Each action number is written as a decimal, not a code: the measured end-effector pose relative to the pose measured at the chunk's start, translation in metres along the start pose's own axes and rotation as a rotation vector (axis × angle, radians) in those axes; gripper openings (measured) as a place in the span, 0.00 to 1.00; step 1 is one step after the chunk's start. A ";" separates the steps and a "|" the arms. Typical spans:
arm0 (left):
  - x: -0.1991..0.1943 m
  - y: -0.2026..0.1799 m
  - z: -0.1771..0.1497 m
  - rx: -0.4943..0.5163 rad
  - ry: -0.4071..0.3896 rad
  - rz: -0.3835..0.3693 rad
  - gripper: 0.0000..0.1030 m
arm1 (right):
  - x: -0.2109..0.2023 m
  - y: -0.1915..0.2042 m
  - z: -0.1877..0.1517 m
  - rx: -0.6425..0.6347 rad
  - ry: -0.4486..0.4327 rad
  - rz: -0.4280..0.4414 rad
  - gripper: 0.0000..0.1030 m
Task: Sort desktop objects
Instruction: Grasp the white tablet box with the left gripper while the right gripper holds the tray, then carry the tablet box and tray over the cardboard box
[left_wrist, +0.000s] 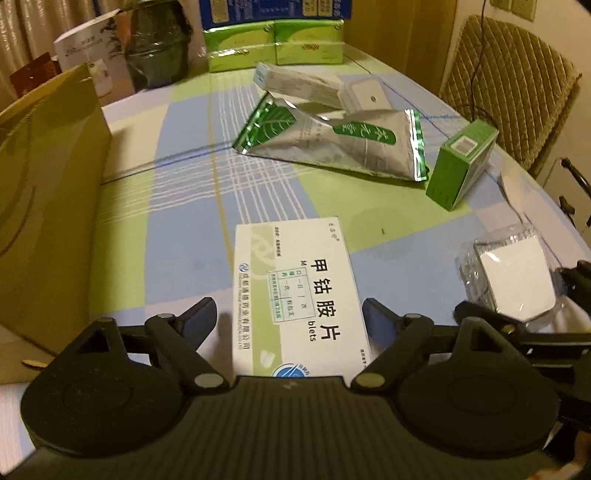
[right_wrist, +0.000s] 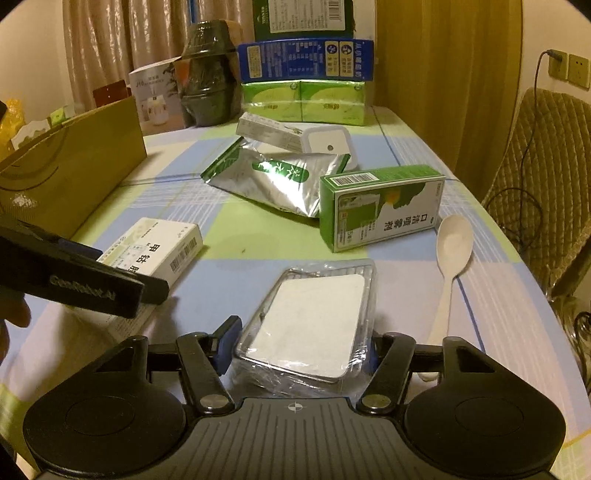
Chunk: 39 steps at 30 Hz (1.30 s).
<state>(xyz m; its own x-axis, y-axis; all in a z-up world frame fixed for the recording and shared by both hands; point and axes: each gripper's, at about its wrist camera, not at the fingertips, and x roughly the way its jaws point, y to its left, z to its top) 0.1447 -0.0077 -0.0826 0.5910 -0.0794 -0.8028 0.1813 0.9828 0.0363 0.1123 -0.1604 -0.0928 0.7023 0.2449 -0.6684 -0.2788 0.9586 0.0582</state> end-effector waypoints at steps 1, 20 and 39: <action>0.002 0.000 0.000 0.005 0.004 0.002 0.78 | 0.000 0.000 0.000 0.001 0.000 0.000 0.57; -0.024 0.003 0.000 -0.029 -0.007 -0.023 0.66 | -0.025 0.005 0.013 0.016 -0.034 0.004 0.55; -0.103 0.006 0.004 -0.052 -0.082 -0.038 0.66 | -0.081 0.029 0.041 0.011 -0.074 0.023 0.55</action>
<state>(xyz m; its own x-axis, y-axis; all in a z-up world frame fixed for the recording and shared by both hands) 0.0879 0.0052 0.0026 0.6472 -0.1280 -0.7515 0.1653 0.9859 -0.0256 0.0744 -0.1465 -0.0065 0.7425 0.2763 -0.6102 -0.2882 0.9541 0.0813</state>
